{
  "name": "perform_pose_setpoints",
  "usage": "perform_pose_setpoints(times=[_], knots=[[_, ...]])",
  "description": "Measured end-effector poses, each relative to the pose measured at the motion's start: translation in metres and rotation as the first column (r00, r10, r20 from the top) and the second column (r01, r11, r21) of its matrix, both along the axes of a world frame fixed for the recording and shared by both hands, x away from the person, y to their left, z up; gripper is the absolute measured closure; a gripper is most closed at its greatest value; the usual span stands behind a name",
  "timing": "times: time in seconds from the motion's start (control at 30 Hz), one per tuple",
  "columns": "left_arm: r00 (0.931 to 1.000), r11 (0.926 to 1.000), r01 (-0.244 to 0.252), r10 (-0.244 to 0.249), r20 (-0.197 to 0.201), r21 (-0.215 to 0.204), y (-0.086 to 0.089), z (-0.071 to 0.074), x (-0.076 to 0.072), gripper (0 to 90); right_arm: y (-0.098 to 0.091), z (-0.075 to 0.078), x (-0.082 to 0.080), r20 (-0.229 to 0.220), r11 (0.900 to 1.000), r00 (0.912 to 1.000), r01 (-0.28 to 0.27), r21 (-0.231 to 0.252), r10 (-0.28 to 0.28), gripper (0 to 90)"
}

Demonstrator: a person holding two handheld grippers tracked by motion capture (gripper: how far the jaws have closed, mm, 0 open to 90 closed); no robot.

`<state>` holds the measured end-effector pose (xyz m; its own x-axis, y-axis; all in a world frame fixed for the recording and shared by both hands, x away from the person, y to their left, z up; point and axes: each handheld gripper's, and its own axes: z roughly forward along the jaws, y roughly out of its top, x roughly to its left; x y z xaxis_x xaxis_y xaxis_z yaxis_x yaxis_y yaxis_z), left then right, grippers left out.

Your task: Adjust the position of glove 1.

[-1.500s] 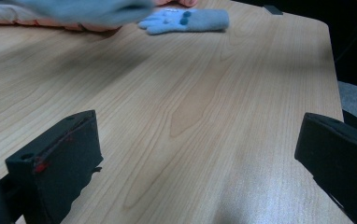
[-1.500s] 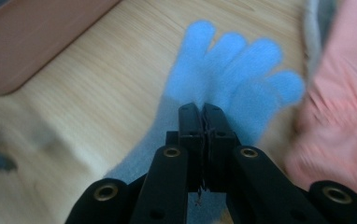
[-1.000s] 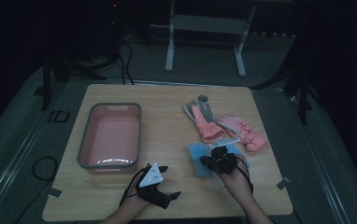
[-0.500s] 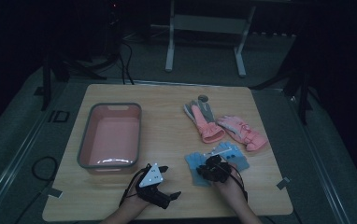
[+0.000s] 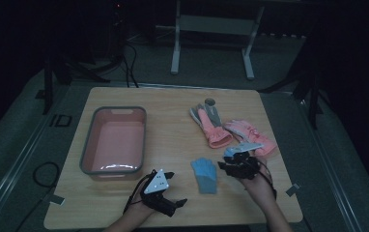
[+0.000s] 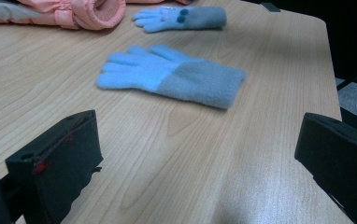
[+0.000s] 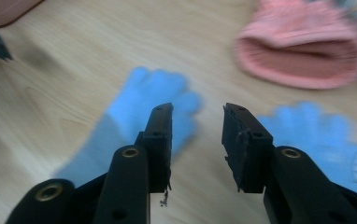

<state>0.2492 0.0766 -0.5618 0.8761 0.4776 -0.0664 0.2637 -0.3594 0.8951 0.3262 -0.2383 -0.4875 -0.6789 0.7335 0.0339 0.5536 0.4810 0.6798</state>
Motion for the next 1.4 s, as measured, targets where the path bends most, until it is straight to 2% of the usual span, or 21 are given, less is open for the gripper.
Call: perform_pose_setpoints(times=[0.07, 0.17, 0.3, 0.47, 0.57, 0.63, 0.8, 1.0, 1.03, 1.1, 1.2, 1.23, 1.4], knots=[[1.0000, 1.0000, 0.000, 0.000, -0.002, 0.001, 0.000, 0.000, 0.000, 0.6, -0.016, 0.003, 0.006, 0.015, 0.9999, 0.9999, -0.001, -0.011, 0.001, 63.7], [1.0000, 1.0000, 0.000, 0.000, -0.003, 0.001, 0.000, 0.000, 0.000, 0.6, -0.037, 0.001, 0.015, 0.032, 0.9979, 0.9994, -0.009, -0.064, 0.011, 63.7], [1.0000, 1.0000, -0.002, 0.002, -0.005, -0.001, 0.000, 0.000, 0.001, 0.6, -0.059, -0.010, 0.027, -0.001, 0.9960, 0.9998, -0.019, -0.087, 0.019, 63.7], [1.0000, 1.0000, -0.002, 0.002, -0.005, 0.001, 0.000, 0.000, 0.000, 0.6, -0.071, -0.028, 0.038, -0.036, 0.9963, 0.9991, -0.026, -0.082, 0.023, 63.2], [1.0000, 1.0000, -0.004, 0.004, -0.005, -0.002, 0.001, 0.000, 0.001, 0.6, -0.073, -0.038, 0.043, -0.045, 0.9972, 0.9985, -0.035, -0.066, 0.032, 62.7], [1.0000, 1.0000, -0.004, 0.004, -0.008, -0.006, 0.001, 0.000, 0.001, 0.6, -0.071, -0.047, 0.044, -0.060, 0.9933, 0.9974, -0.045, -0.107, 0.039, 62.5], [0.9999, 1.0000, -0.004, 0.004, -0.010, -0.005, 0.001, 0.000, 0.001, 0.6, -0.073, -0.052, 0.040, -0.026, 0.9966, 0.9992, -0.034, -0.075, 0.032, 65.1], [0.9999, 1.0000, -0.007, 0.007, -0.013, -0.005, 0.001, 0.000, 0.001, 0.6, -0.072, -0.057, 0.032, 0.018, 0.9991, 0.9998, -0.004, -0.041, 0.005, 82.0], [0.9999, 1.0000, -0.007, 0.007, -0.013, -0.004, 0.001, 0.000, 0.001, 0.6, -0.071, -0.057, 0.031, 0.017, 0.9989, 0.9998, 0.005, -0.046, -0.004, 82.8], [0.9999, 1.0000, -0.008, 0.007, -0.014, -0.003, 0.001, 0.000, 0.001, 0.6, -0.069, -0.056, 0.030, -0.010, 0.9998, 0.9999, 0.009, -0.020, -0.010, 83.8], [1.0000, 0.9999, -0.008, 0.008, -0.005, -0.006, 0.001, 0.000, 0.001, 0.6, -0.065, -0.053, 0.026, -0.010, 0.9992, 0.9993, 0.035, -0.022, -0.035, 85.2], [1.0000, 1.0000, -0.008, 0.008, -0.004, -0.006, 0.001, 0.000, 0.001, 0.6, -0.063, -0.050, 0.023, -0.006, 0.9986, 0.9989, 0.046, -0.026, -0.046, 85.6], [1.0000, 1.0000, -0.008, 0.008, -0.002, -0.003, 0.000, 0.000, 0.001, 0.6, -0.052, -0.028, 0.002, -0.013, 0.9891, 0.9894, 0.145, 0.025, -0.145, 86.2]])
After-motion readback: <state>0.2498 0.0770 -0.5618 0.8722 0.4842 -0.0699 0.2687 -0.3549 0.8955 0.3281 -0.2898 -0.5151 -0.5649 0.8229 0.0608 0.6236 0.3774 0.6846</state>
